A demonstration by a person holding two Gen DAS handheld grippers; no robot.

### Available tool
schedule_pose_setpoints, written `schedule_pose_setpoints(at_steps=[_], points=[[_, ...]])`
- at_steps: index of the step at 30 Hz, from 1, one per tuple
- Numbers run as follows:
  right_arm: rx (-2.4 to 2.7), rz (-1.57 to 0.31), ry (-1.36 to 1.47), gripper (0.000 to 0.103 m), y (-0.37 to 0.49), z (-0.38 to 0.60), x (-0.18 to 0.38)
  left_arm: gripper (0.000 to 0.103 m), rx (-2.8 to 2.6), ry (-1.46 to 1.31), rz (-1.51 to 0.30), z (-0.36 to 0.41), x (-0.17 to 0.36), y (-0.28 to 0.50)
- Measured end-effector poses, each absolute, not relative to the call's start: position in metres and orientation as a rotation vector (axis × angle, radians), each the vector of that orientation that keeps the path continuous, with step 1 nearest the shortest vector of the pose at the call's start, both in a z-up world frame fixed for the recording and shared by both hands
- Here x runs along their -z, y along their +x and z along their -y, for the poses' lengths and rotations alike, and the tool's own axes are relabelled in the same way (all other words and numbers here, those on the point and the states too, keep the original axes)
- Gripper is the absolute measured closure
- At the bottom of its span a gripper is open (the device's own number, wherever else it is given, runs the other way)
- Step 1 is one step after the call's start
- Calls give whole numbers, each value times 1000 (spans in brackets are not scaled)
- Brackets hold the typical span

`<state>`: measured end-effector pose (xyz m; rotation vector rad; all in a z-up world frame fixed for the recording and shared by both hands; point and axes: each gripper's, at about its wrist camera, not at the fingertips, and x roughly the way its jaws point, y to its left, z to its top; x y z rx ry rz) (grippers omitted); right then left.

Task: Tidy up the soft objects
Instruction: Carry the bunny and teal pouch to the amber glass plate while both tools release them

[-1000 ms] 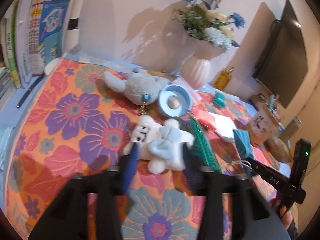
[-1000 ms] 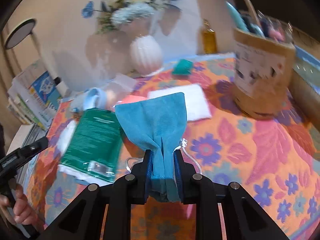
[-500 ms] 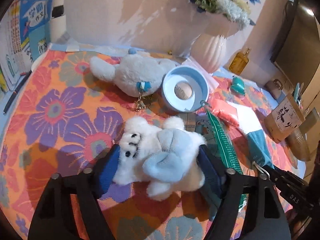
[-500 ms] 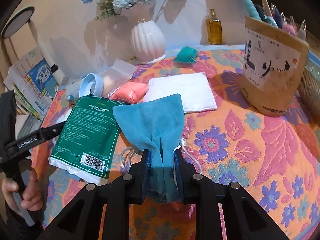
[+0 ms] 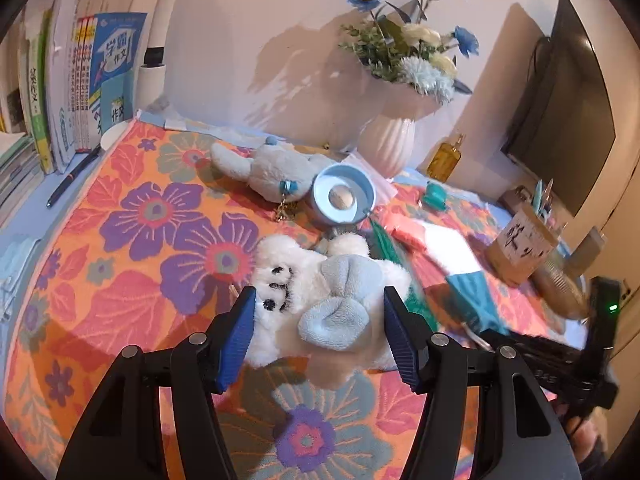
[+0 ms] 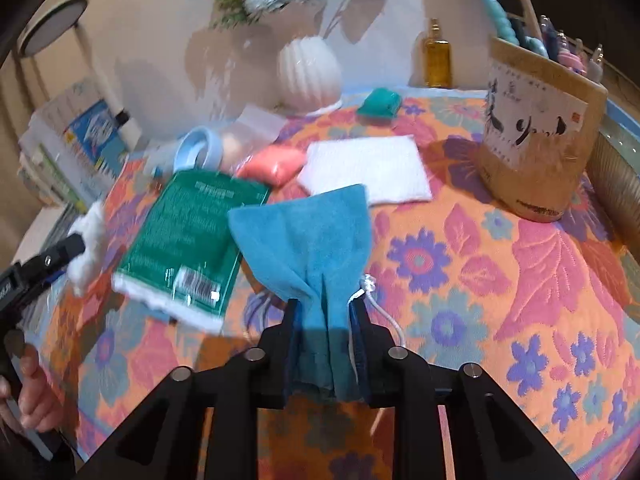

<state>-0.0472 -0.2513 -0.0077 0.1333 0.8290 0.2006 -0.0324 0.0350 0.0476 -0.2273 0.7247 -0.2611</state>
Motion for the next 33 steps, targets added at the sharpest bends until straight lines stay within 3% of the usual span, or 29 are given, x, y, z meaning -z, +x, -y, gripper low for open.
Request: schedule_pose_setpoints(at_steps=[2,4,6,10,18,19,21,23,24,25,33], points=[[-189,-834,124,34,-51,254,9,44,262,-233,-732,-32,-38,-30],[-197,-845,150,23,-57,261,12,44,234,-208,-742,-28,-28,-28],[-207,-849,170,22,-61,264,14,43,249,-203,-726,-28,-30,-28],[-223,-870,157,6,-58,256,14,43,268,-195,-733,-26,-29,-29],[-112,-921,-28,1,-36,219,23,43,284,-198,-728,-26,-27,-30],[-110,-918,-29,6,-35,220,22,43,283,-199,-727,-27,-27,-30],[-109,-895,-7,32,-37,224,20,43,278,-200,-723,-27,-28,-31],[-125,-870,3,69,-39,227,14,43,273,-200,-720,-27,-29,-33],[-129,-863,-10,76,-41,226,12,43,267,-197,-717,-26,-31,-34],[-131,-854,-21,81,-44,225,9,43,262,-196,-708,-26,-32,-36],[-180,-691,88,83,-71,244,-54,43,365,-178,-582,9,-92,-64]])
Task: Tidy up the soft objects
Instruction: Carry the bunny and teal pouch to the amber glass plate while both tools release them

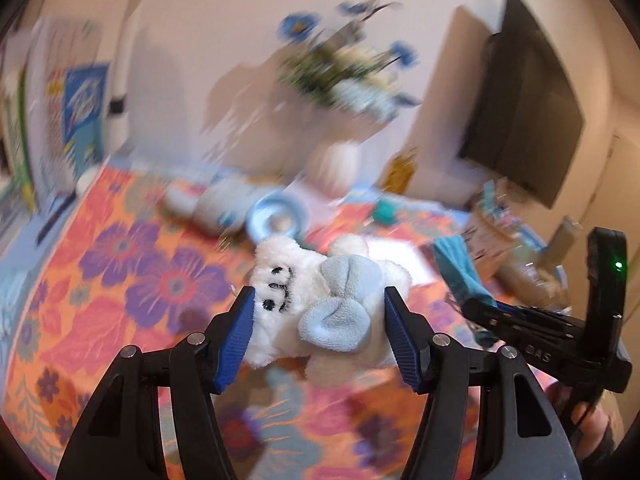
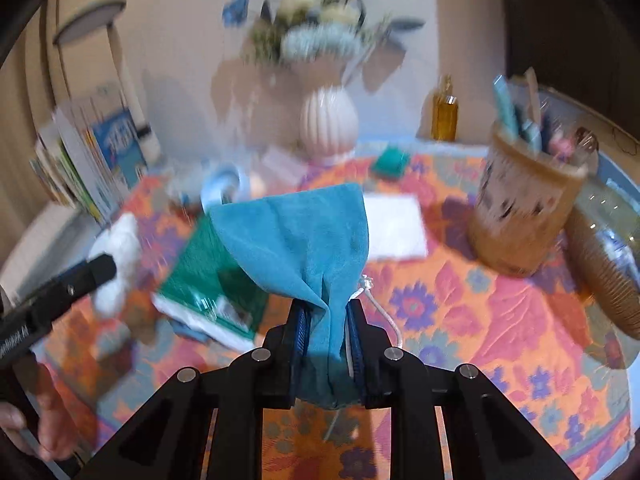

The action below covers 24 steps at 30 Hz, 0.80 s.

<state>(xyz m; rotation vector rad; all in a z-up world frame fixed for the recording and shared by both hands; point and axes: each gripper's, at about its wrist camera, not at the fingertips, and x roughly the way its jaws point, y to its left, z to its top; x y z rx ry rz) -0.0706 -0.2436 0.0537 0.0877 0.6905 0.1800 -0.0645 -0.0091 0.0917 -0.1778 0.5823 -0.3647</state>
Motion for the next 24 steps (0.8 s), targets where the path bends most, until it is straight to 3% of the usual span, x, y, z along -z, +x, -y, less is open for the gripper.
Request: schedule_pose_setpoints(at_steps=[7,14,24], points=[[-227,-604,312,83,-93,310,-120,43,493,-124,-484,69,-161,-70],[-12,-422,346,83,-124,390,-177,43,628,-37,-408,173,-220,-56],[268,-462,609,83,-118,542,-124,43,794,90,-574,349,-201,-13]])
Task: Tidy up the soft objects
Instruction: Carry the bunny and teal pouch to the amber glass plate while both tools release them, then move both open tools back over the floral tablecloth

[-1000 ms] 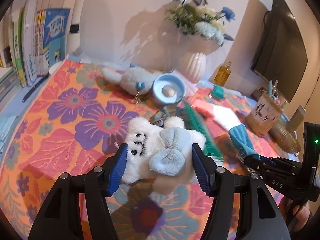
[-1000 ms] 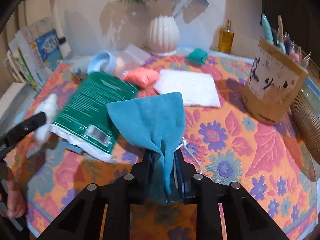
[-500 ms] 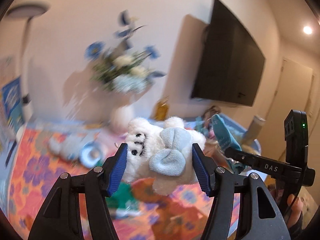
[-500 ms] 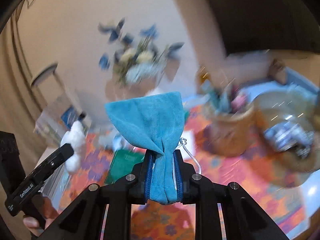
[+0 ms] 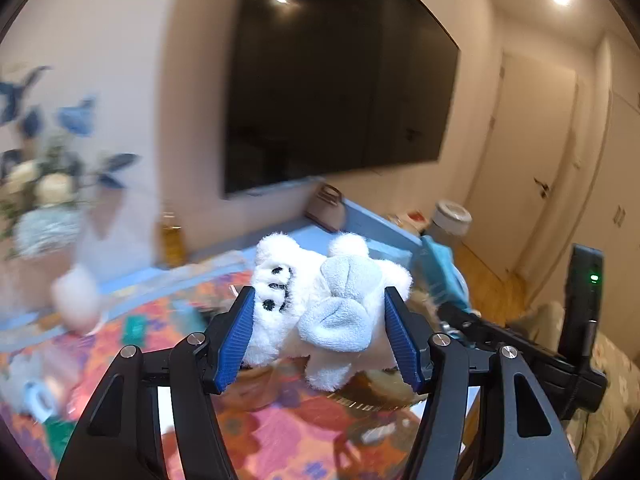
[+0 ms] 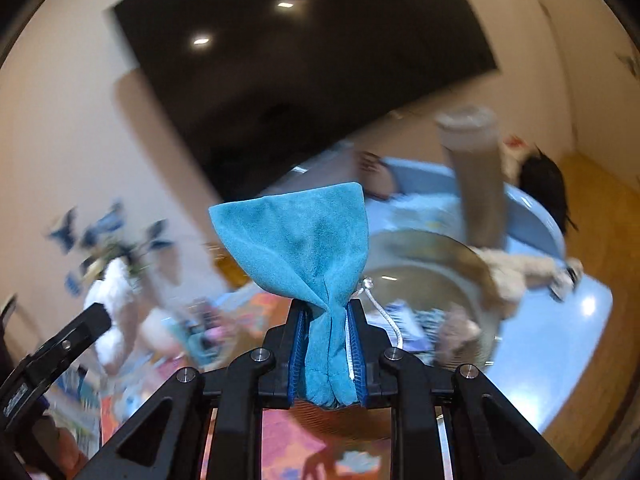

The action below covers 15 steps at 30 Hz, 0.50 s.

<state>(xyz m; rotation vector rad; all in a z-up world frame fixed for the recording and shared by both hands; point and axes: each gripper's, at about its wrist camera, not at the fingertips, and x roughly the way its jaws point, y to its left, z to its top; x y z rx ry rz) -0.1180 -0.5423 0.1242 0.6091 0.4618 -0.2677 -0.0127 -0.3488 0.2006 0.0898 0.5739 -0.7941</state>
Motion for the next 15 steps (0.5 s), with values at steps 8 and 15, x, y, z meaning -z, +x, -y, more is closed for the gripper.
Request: schedule_pose_setpoints(at_steps=[8,15], points=[[286,-597,755,80,-84,602,-77,36,849,164,-691,427,-153,11],[289,-641,846,32,-85,619,-54,17,875,145,-739,426,-140,16]])
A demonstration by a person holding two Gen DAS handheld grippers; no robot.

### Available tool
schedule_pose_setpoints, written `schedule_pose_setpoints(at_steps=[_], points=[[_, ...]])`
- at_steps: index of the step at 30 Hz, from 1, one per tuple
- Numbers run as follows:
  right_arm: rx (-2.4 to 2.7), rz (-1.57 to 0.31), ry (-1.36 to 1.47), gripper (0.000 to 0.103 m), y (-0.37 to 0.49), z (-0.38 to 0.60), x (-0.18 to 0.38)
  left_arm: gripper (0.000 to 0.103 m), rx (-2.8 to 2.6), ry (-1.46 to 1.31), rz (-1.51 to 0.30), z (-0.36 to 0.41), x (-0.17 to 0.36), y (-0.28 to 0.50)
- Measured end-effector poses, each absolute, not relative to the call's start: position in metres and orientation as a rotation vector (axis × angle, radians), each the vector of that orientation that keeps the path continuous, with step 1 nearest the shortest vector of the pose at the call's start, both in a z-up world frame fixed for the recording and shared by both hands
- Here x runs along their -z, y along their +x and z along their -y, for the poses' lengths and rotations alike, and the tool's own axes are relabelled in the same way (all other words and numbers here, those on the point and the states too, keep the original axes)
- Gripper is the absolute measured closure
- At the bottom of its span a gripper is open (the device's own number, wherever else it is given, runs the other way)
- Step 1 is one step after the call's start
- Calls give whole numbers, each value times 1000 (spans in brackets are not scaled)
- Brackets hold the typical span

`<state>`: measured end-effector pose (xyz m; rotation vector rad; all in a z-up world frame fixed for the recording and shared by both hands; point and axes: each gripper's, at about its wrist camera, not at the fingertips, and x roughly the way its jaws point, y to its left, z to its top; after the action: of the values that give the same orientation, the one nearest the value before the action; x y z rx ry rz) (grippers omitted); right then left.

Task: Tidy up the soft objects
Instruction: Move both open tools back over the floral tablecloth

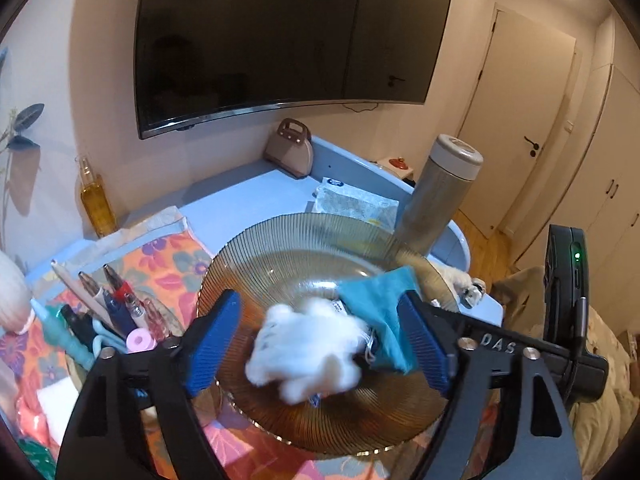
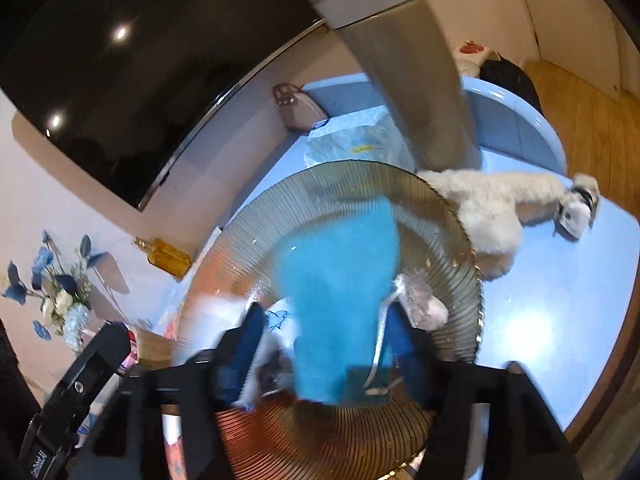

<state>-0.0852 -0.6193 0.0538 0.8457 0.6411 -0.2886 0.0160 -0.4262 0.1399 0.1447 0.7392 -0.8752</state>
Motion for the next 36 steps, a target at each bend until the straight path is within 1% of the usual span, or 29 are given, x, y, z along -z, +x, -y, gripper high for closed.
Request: schedule_pose_setpoints(at_steps=[1,6,11,13,15,16,17,19,22,23,25,26,31,36], points=[[289,-632,852,28,-89,620,-53,17,874,140,-731,422,-142,15],[276,-620,871,28,-103,618,-58,17,869,109,-704,392,-162,1],[226,-578,804,28,-115,584,-87,17,819,82,-639,336,-184,-20],[194,-568,789,27,-115,568,-93,16,752,87,-594,302,-187,-33],[142,-553,780,22,-118,547,-100,10,653,80,-559,260,-185,-44],[122,-551,768,17,-117,537,-103,9,599,71,-547,237,-184,-49],[102,-552,741,14,-117,522,-106,9,551,62,-539,214,-184,-53],[70,-562,697,13,-112,499,-110,9,445,70,-530,166,-180,-63],[-35,-618,632,13,-103,449,-111,6,281,96,-501,106,-165,-82],[-56,-622,621,9,-102,438,-110,2,226,70,-515,80,-157,-85],[-92,-639,573,2,-95,406,-109,2,168,9,-540,46,-144,-86],[-107,-656,538,2,-89,385,-106,2,116,-7,-556,31,-134,-84],[-184,-769,429,2,-68,318,-77,2,40,54,-674,8,-75,-68],[-136,-888,258,2,-47,271,-23,2,12,67,-785,3,-23,-47]])
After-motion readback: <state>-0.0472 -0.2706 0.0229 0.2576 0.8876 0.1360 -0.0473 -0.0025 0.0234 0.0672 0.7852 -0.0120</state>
